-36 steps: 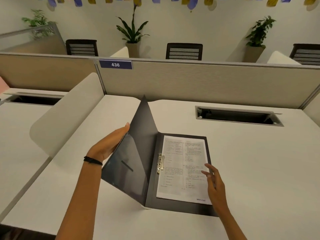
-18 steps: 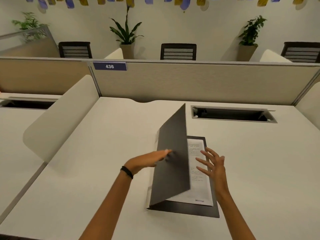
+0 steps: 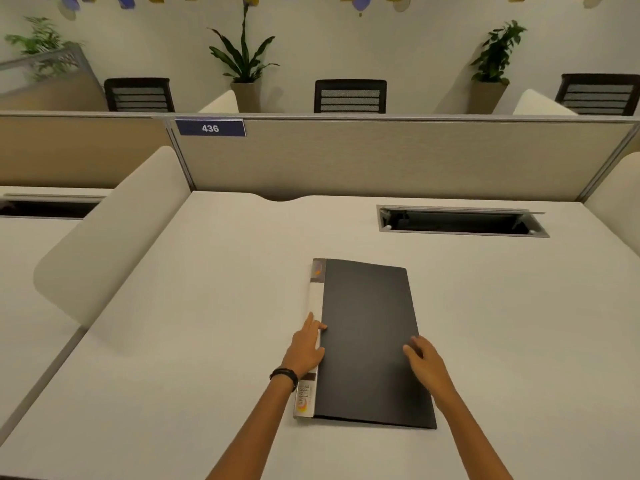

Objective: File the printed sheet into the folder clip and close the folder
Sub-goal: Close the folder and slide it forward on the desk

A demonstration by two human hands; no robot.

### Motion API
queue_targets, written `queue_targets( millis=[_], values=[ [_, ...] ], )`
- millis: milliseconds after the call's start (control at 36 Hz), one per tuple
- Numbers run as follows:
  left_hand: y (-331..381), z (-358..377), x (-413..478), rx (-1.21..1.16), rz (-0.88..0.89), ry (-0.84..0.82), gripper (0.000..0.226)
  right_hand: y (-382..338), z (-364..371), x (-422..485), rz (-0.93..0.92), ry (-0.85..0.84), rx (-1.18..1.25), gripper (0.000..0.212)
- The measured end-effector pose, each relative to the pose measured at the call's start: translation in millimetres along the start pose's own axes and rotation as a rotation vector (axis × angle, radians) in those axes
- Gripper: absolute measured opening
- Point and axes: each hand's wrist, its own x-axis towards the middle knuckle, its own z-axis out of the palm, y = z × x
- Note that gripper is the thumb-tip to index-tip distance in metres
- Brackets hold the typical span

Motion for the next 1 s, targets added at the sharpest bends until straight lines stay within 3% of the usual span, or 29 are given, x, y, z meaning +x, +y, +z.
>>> queue_targets(
  millis=[111,306,444,583,806,1000],
  values=[
    [-8,1,-3,-0.07,0.02,0.042,0.045,24,23,-2,-0.209,0.045,-0.335,0.056],
    [-23,-6,-13,-0.488,-0.118,0.093,0.069,40,34,-7,-0.304,0.145,-0.432,0.052],
    [-32,-9,-13,-0.578,-0.267,0.026,0.049,42,35,-5,-0.312,0.167,-0.438,0.052],
    [-35,-9,-15,-0.605,-0.305,-0.029,0.028,43,36,-4,-0.316,0.176,-0.431,0.051],
    [-30,-4,-19,-0.572,-0.315,-0.044,0.021,43,35,-3,-0.31,0.172,-0.359,0.05],
    [-21,-1,-19,-0.591,-0.2,0.155,0.016,39,19,-4,-0.243,0.232,-0.027,0.043]
  ],
)
